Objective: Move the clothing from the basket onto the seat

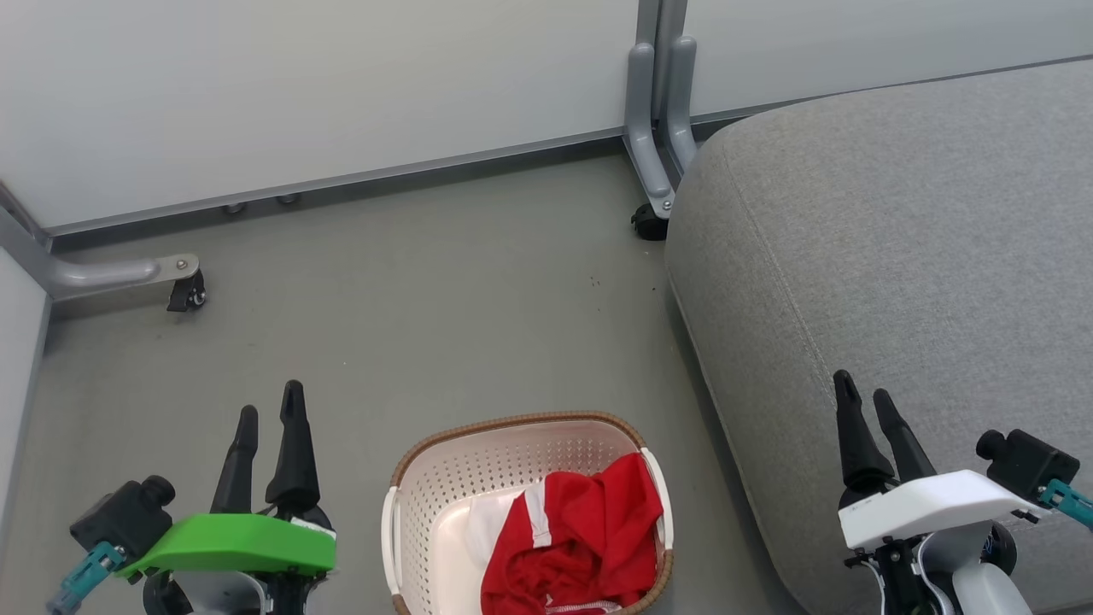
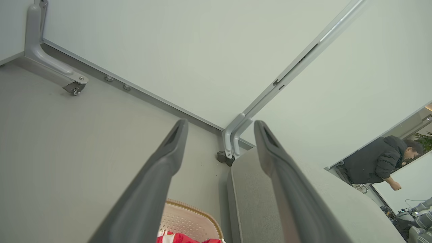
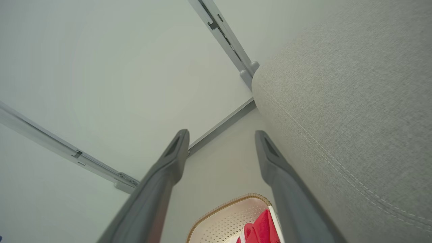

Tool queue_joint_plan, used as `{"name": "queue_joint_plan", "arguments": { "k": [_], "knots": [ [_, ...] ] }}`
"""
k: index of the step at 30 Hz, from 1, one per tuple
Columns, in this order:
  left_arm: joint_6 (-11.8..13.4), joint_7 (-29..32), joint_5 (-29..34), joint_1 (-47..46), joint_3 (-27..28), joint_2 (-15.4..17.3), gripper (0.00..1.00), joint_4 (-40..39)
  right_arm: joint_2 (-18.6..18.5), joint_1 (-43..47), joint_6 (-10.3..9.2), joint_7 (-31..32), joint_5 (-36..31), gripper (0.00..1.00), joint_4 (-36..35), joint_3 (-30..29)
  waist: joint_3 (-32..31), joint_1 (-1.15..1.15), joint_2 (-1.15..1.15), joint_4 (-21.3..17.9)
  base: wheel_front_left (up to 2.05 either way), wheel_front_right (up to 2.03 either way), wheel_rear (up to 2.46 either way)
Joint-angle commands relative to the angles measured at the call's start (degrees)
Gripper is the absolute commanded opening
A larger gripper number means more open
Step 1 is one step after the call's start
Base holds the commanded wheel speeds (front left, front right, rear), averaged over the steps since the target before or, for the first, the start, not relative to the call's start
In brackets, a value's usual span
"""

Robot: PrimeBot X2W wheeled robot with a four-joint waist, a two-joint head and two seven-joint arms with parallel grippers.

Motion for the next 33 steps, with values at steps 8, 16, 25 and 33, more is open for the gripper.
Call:
{"name": "queue_joint_plan", "arguments": {
  "k": [8,16,25,33],
  "knots": [
    [-0.76,-1.79,6.24,0.54,-0.71,0.39,1.0,-1.3,-0.31,0.19,0.02,-1.94,-7.22,1.0,-1.48,2.09,0.04,0.0,0.0,-0.35,0.0,0.0,0.0],
    [-0.5,-2.98,10.99,0.93,-1.72,0.42,1.0,-1.99,-0.34,0.56,0.02,-3.19,-12.69,1.0,-2.04,3.47,0.21,0.0,0.0,-0.69,0.0,0.0,0.0],
    [0.07,-4.34,16.1,1.24,-2.63,0.46,1.0,-2.88,-0.37,0.73,0.02,-4.52,-18.24,1.0,-2.64,4.59,0.45,0.0,0.0,-0.94,0.0,0.0,0.0],
    [0.45,-5.37,20.3,1.55,-3.25,0.48,1.0,-3.42,-0.4,1.14,0.02,-5.55,-22.04,1.0,-3.42,4.86,0.63,0.0,0.0,-1.27,0.0,0.0,0.0]
  ]
}}
